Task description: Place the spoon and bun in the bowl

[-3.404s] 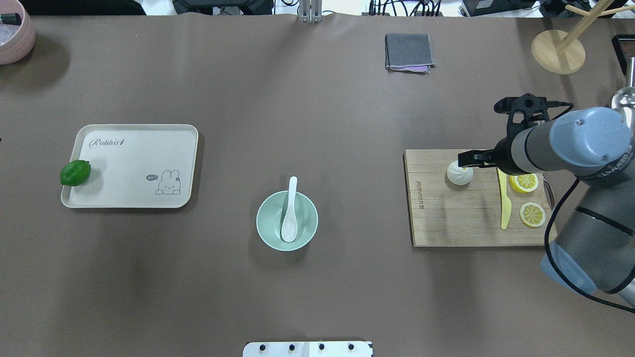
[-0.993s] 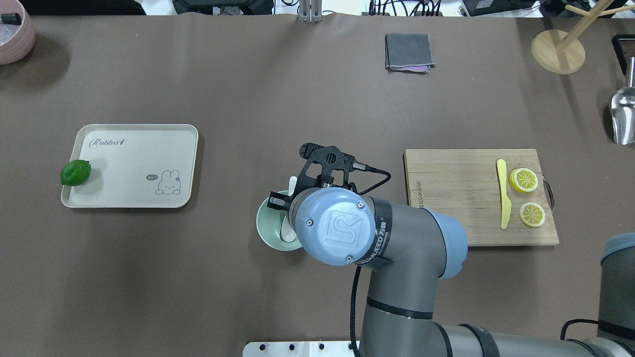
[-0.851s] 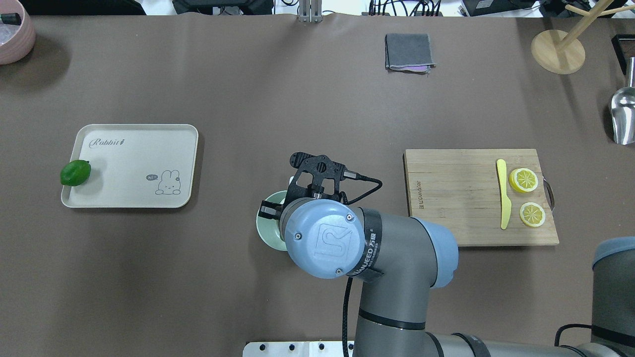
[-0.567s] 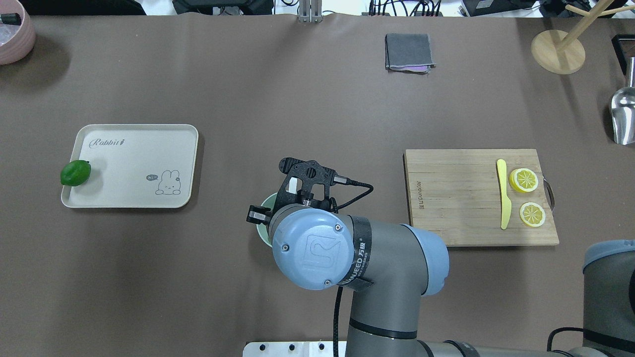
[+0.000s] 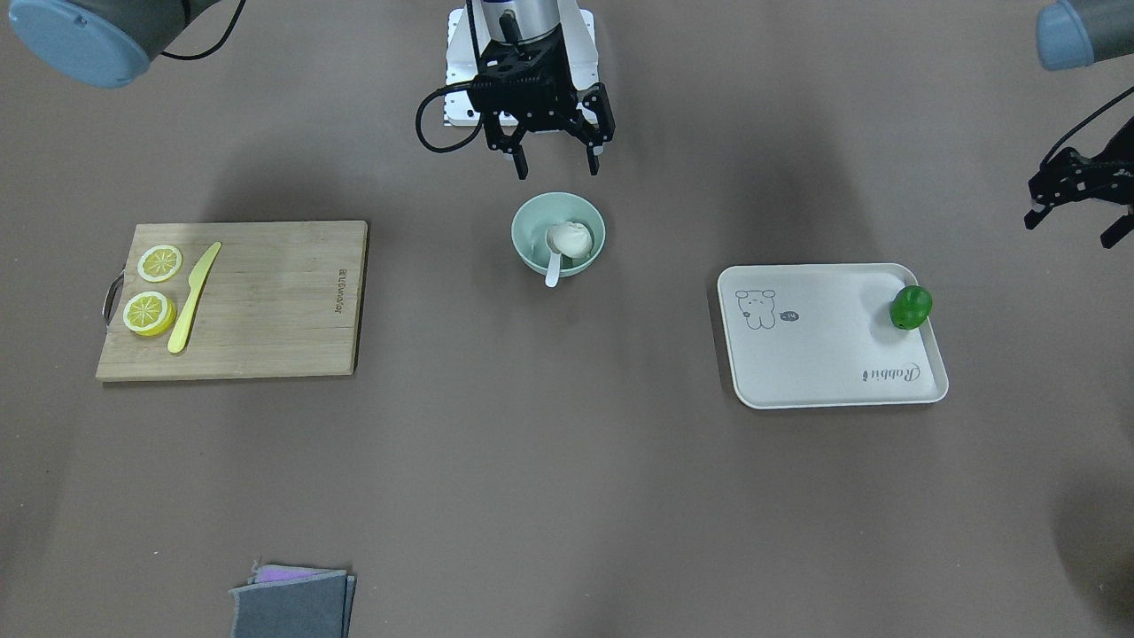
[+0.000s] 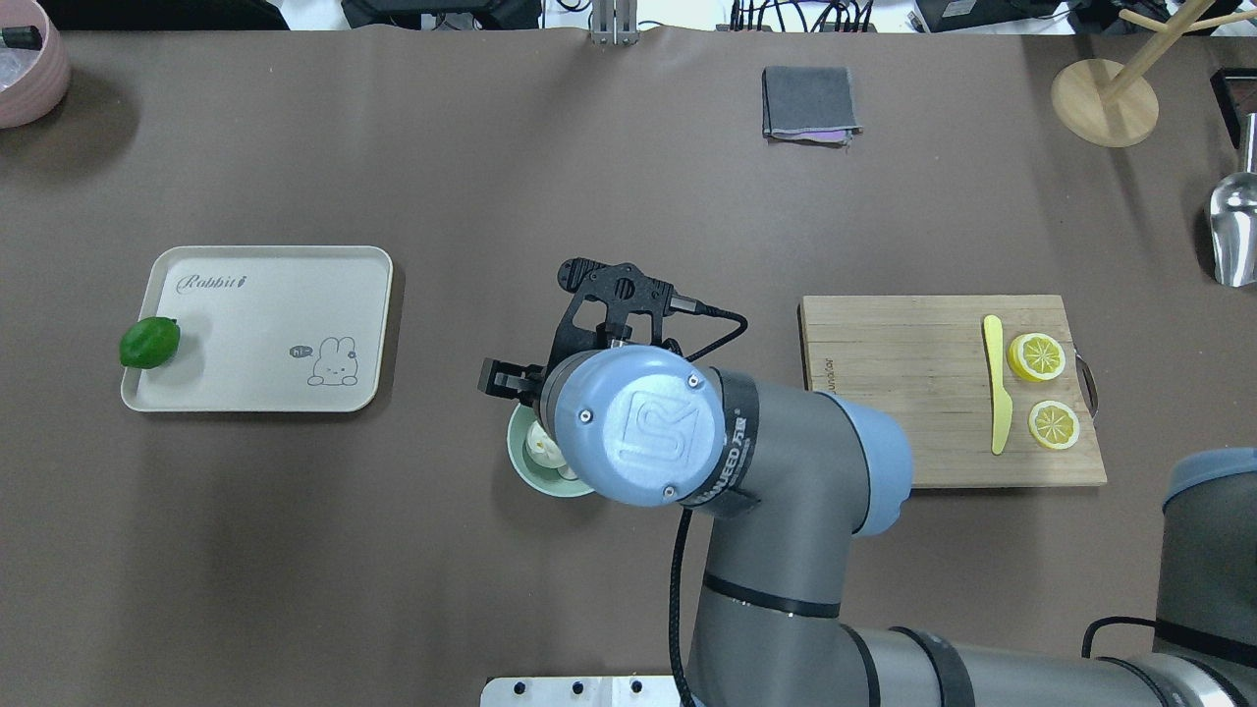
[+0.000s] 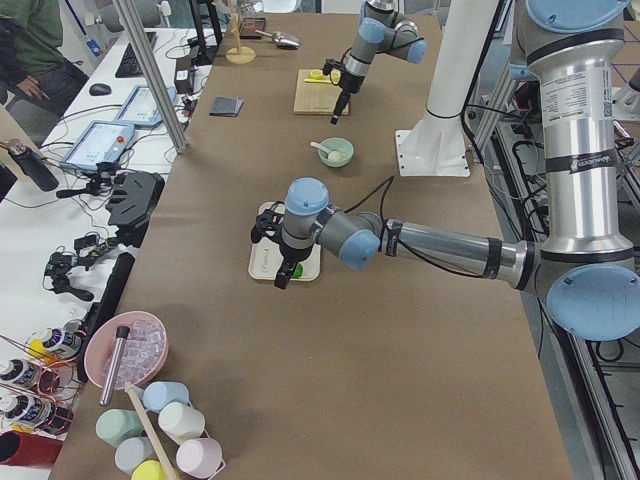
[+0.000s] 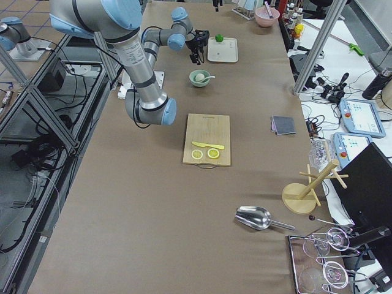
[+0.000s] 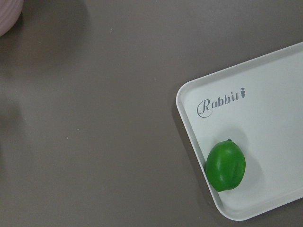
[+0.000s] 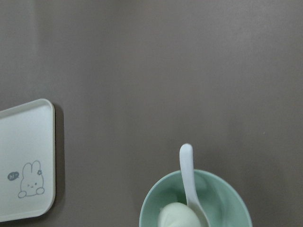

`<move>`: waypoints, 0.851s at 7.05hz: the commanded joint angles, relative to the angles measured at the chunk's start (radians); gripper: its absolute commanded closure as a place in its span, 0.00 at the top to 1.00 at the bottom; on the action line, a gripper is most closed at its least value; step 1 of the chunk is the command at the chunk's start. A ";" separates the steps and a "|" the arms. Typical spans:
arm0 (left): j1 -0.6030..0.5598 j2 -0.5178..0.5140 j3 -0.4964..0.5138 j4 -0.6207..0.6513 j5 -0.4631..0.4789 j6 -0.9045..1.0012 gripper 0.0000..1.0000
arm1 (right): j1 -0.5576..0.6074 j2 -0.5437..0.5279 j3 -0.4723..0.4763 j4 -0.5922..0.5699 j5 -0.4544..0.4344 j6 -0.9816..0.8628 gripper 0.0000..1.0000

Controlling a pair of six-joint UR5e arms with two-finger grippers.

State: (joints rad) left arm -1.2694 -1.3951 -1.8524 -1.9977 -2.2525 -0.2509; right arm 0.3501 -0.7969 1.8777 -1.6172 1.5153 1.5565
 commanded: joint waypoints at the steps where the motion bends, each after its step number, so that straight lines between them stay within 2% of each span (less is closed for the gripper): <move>1: -0.063 0.076 0.042 -0.063 0.008 0.010 0.99 | 0.166 -0.051 0.004 -0.001 0.156 -0.109 1.00; 2: -0.088 0.068 0.056 0.006 0.001 0.018 0.99 | 0.252 -0.101 0.030 -0.001 0.249 -0.210 1.00; 3: -0.099 0.065 0.039 0.145 -0.001 0.079 0.99 | 0.355 -0.179 0.050 -0.001 0.378 -0.333 1.00; 4: -0.176 0.056 0.006 0.348 -0.001 0.257 0.99 | 0.436 -0.267 0.070 0.003 0.451 -0.504 1.00; 5: -0.249 0.009 -0.043 0.607 0.004 0.442 0.99 | 0.514 -0.351 0.077 0.008 0.514 -0.647 1.00; 6: -0.292 -0.033 -0.068 0.749 0.014 0.532 0.99 | 0.597 -0.432 0.077 0.013 0.579 -0.787 1.00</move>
State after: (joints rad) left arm -1.4980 -1.3814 -1.8830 -1.4599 -2.2475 0.1371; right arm 0.8482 -1.1303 1.9492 -1.6099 2.0130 0.9417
